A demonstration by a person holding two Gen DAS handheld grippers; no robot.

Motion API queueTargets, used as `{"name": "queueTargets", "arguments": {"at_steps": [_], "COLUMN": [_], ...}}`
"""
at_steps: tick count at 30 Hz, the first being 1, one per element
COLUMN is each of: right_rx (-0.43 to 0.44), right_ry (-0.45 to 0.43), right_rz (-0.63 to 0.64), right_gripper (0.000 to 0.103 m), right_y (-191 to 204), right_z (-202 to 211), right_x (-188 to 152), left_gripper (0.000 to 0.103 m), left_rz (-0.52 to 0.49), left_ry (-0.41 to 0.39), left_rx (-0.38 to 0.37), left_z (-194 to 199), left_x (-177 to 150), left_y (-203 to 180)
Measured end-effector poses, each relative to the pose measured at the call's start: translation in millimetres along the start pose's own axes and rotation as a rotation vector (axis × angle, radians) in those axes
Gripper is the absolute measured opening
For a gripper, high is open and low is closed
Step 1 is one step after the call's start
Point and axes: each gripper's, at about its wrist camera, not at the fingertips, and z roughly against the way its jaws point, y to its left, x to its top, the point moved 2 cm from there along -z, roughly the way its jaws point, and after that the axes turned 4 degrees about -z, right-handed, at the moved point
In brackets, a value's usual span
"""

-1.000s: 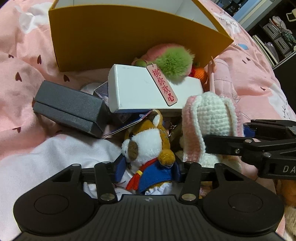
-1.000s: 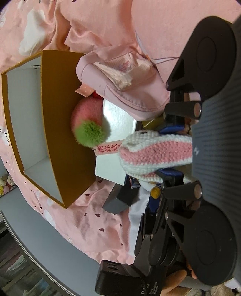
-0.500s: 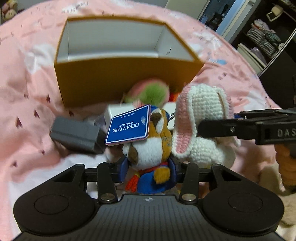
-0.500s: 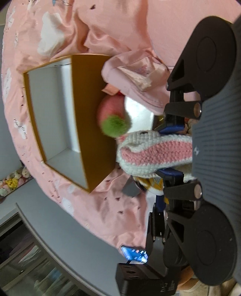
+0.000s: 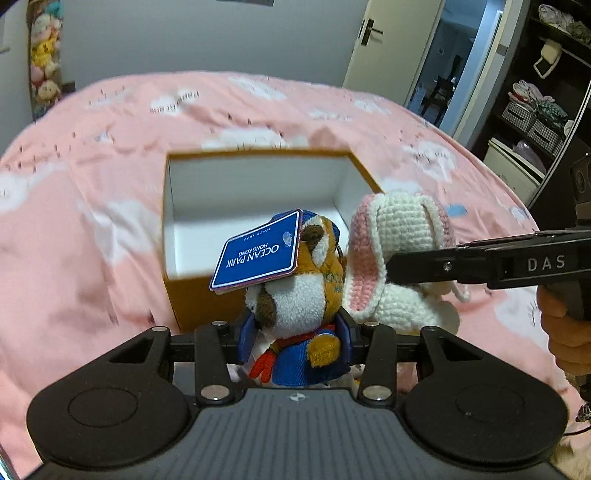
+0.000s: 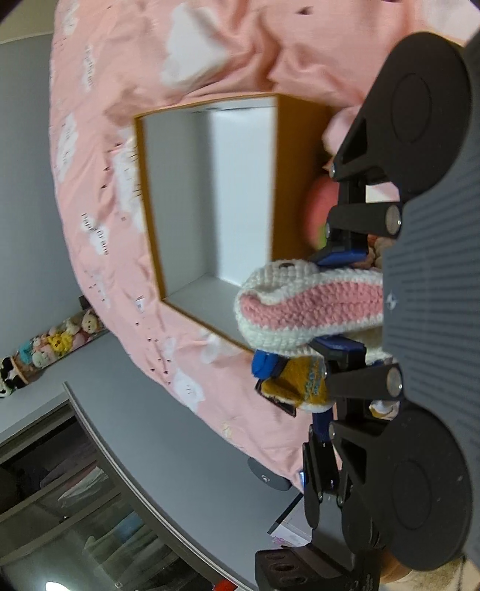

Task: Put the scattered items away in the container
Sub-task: 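Carry the plush dog and bunny into the box and open both grippers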

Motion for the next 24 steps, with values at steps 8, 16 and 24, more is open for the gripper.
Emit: {"name": "queueTargets", "arguments": {"at_steps": [8,16,24], "right_rx": [0.032,0.015,-0.012], "right_ry": [-0.069,-0.098,0.055], "right_rz": [-0.002,-0.083,-0.195], "right_gripper": [0.041,0.041,0.041], "right_y": [5,-16,-54], "right_z": [-25,-61,-128], "right_x": [67,116,110], "left_gripper": [0.050,0.050,0.050], "left_rz": [-0.002,0.012,-0.003], "left_ry": [-0.026,-0.023,0.200], "left_rx": [0.035,0.047,0.110], "left_z": [-16,-51,-120], "left_x": [76,115,89], "left_y": [37,57,62]}}
